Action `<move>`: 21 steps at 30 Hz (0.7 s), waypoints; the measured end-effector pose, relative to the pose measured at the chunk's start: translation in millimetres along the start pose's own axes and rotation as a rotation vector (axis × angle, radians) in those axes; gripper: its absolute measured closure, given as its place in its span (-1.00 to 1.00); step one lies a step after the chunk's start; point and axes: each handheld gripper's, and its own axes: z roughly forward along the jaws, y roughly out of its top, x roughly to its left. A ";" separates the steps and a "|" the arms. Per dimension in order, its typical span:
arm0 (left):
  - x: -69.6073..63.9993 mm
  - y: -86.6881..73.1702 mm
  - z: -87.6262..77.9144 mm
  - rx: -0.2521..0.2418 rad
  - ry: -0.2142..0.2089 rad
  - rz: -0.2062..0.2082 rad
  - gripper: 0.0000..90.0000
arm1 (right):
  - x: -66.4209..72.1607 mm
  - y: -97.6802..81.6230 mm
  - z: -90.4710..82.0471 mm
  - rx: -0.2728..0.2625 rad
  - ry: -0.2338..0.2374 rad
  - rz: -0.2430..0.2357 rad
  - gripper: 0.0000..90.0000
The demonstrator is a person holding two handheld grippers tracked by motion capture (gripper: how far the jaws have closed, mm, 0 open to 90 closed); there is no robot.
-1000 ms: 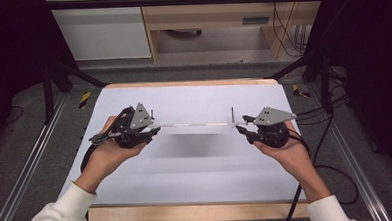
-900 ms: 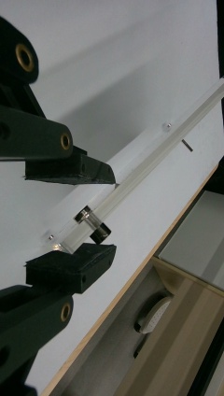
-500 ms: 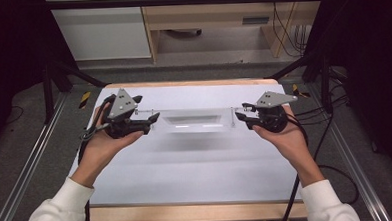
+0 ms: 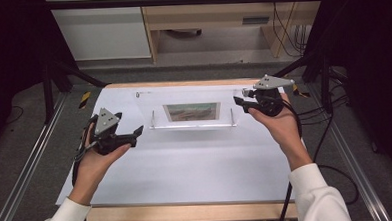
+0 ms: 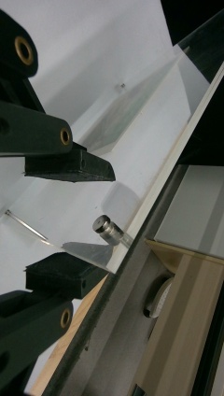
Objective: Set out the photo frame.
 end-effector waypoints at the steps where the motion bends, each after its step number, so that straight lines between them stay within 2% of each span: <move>1: 0.5 -10.8 3.1 0.013 -0.004 -0.017 -0.61 | -1.2 0.9 1.4 -0.002 -0.002 0.009 0.27; 3: 0.4 -25.7 8.4 0.047 -0.014 -0.032 -0.62 | -3.8 2.8 4.4 -0.002 -0.005 0.022 0.26; 6: -2.1 -47.8 16.6 0.098 -0.012 -0.030 -0.62 | -7.7 6.1 8.8 0.002 -0.010 0.037 0.26; 9: -2.8 -60.0 19.9 0.136 -0.019 -0.021 -0.63 | -10.6 9.3 12.8 0.009 -0.016 0.053 0.25; 10: -2.4 -62.9 19.9 0.155 -0.033 -0.018 -0.65 | -11.2 10.4 13.9 0.013 -0.020 0.060 0.25; 19: 2.0 -88.9 6.4 0.188 -0.049 -0.051 -0.66 | -20.0 14.8 25.7 0.002 -0.032 0.108 0.22; 21: 2.0 -97.8 2.0 0.198 -0.036 -0.051 -0.67 | -22.9 16.6 29.7 0.001 -0.035 0.120 0.21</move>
